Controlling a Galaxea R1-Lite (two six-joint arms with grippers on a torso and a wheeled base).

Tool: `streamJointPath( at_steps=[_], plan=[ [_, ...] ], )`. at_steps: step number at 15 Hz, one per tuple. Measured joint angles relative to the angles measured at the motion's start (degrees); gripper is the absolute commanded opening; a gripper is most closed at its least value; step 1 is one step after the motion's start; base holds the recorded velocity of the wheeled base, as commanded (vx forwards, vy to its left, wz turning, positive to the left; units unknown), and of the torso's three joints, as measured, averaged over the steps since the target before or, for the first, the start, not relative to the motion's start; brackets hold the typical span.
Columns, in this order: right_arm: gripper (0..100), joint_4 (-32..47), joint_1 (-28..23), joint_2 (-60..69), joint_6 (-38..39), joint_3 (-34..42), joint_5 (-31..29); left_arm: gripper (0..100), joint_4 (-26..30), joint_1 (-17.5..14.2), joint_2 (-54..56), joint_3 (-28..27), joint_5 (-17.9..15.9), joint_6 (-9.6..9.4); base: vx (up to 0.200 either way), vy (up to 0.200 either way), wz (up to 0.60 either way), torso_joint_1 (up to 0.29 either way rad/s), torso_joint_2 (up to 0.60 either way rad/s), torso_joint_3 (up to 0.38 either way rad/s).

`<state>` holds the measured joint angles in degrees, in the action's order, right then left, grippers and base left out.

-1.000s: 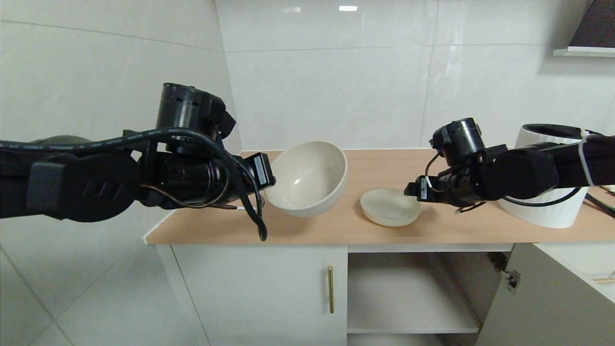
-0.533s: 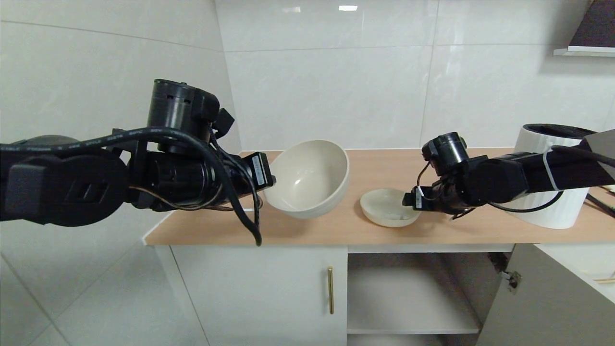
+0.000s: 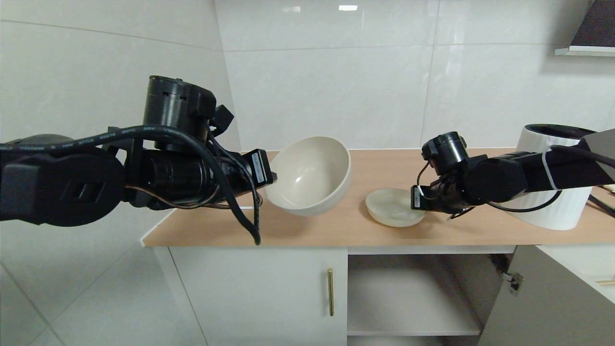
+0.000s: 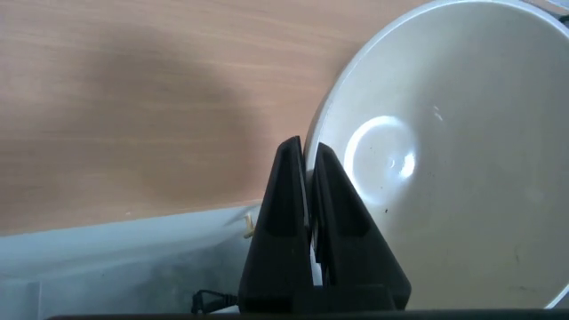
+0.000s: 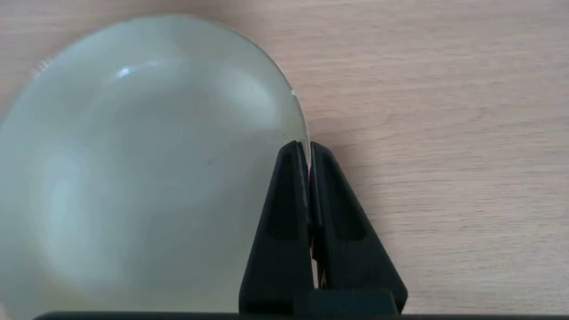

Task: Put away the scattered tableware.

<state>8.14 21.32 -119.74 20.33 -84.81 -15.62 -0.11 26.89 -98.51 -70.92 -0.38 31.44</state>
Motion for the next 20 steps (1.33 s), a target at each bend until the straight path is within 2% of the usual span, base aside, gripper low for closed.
streamJointPath(
  at_steps=[4,6,8,14,19,20],
  plan=[
    [0,5.49,-0.07,3.97,1.41,0.22,8.59,0,-4.02,0.0,1.46,3.38,-5.32,-0.66,0.0,0.0,0.0,0.0,0.0,0.0],
    [0,7.16,-0.16,7.83,1.69,1.1,11.41,0,-5.33,-0.02,2.86,6.12,-6.11,-2.82,0.0,0.0,0.0,0.0,0.0,0.0],
    [0,7.89,-0.27,12.79,1.63,3.5,14.18,0,-5.5,0.0,4.02,7.92,-6.07,-3.08,0.0,0.0,0.0,0.0,0.0,0.0],
    [0,7.45,-0.33,20.7,0.63,14.12,14.75,0,-5.5,-0.16,6.89,12.93,-6.05,-3.17,0.0,0.0,0.0,0.0,0.0,0.0],
    [0,4.88,-0.68,22.85,-0.71,18.36,14.69,0,-5.58,-0.2,5.74,13.08,-6.05,-3.23,-0.2,0.0,0.0,0.0,0.0,-0.002],
    [0,4.79,-0.99,23.21,-1.76,19.21,14.71,0,-5.61,-0.11,5.41,13.0,-6.11,-3.25,0.0,0.0,0.0,0.0,0.0,0.0]
  ],
)
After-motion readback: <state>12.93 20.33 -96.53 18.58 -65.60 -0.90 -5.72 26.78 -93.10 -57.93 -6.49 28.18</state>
